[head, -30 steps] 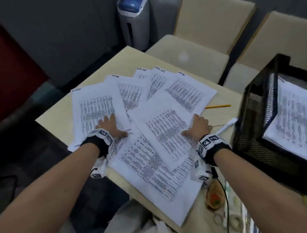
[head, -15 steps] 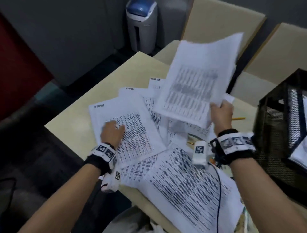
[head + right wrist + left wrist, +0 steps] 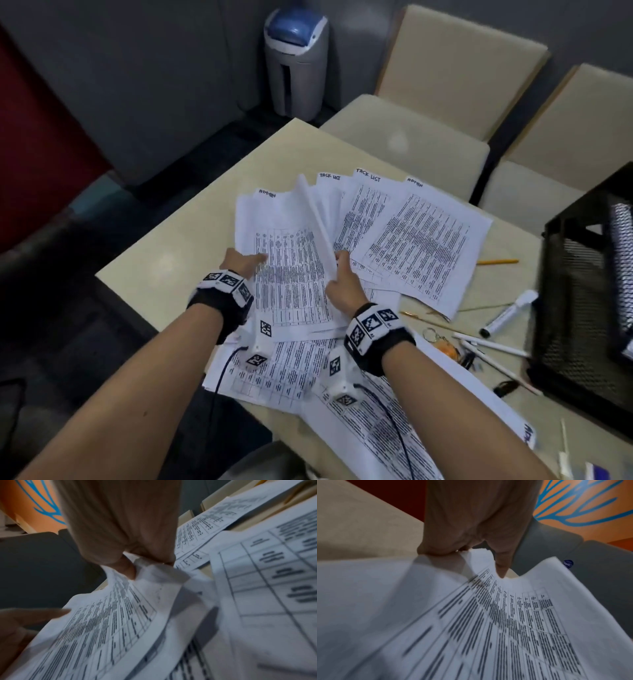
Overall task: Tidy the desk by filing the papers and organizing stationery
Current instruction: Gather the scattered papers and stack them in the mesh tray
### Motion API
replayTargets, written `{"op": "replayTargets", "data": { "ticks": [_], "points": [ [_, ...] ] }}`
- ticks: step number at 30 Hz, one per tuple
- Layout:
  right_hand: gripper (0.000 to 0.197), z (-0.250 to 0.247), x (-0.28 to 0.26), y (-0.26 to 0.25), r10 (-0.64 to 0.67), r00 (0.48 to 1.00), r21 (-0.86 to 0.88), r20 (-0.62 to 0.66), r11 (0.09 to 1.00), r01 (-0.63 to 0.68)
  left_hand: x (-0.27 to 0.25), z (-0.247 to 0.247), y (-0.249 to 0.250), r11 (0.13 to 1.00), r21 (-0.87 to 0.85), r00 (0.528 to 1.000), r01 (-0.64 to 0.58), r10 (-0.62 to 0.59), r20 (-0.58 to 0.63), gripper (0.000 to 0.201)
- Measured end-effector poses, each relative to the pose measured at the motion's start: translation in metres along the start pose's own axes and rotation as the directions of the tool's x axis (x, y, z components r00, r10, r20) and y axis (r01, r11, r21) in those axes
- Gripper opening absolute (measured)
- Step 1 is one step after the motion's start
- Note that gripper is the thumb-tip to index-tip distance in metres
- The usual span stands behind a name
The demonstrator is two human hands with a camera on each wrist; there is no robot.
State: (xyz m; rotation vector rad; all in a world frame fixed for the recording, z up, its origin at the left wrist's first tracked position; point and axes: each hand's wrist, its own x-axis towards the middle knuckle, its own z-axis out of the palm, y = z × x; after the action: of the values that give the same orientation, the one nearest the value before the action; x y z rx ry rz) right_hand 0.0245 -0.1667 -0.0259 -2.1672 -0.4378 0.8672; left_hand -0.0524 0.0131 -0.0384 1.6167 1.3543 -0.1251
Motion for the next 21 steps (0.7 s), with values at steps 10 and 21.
{"op": "replayTargets", "data": {
  "ticks": [10,21],
  "points": [
    [0.086,-0.064,-0.031,0.028,0.078,0.921,-0.648,0.381,0.733,0.206,-0.035,-0.037,0.044,0.799,-0.157,0.811,-0.58,0.549,-0.202,0.018],
    [0.019,-0.069,-0.045,0.041,-0.076,0.994,-0.306,0.081,0.947,0.097,-0.027,-0.042,0.014,0.712,-0.607,0.936,-0.353,0.28,-0.215,0.036]
  ]
}}
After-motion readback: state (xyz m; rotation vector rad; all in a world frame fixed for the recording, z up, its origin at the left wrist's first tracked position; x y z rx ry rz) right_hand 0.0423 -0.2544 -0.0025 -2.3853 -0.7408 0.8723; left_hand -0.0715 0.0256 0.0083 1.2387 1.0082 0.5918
